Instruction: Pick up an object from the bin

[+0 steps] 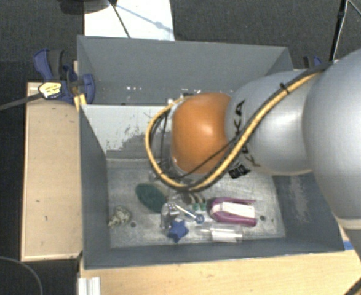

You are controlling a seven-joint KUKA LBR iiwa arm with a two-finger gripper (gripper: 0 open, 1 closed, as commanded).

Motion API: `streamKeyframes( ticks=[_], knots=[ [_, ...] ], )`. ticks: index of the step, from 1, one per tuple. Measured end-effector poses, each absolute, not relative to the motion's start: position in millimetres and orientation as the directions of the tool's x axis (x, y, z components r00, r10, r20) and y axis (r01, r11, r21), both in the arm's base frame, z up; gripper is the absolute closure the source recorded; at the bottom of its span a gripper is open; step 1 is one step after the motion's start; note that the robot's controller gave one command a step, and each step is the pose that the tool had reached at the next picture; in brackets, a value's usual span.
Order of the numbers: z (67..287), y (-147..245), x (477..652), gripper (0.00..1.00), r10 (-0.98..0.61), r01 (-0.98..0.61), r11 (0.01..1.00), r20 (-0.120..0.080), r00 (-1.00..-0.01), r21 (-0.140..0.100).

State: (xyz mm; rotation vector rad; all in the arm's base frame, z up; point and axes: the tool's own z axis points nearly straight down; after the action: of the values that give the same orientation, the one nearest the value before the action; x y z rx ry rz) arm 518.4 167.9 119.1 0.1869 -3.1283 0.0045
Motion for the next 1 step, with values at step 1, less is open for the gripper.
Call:
streamKeyframes(
  ticks=[1],
  knots=[
    [76.2, 165.5, 530.3, 0.0, 0.036, 0.036, 0.999, 0.003, -0.999, -0.001]
  ],
)
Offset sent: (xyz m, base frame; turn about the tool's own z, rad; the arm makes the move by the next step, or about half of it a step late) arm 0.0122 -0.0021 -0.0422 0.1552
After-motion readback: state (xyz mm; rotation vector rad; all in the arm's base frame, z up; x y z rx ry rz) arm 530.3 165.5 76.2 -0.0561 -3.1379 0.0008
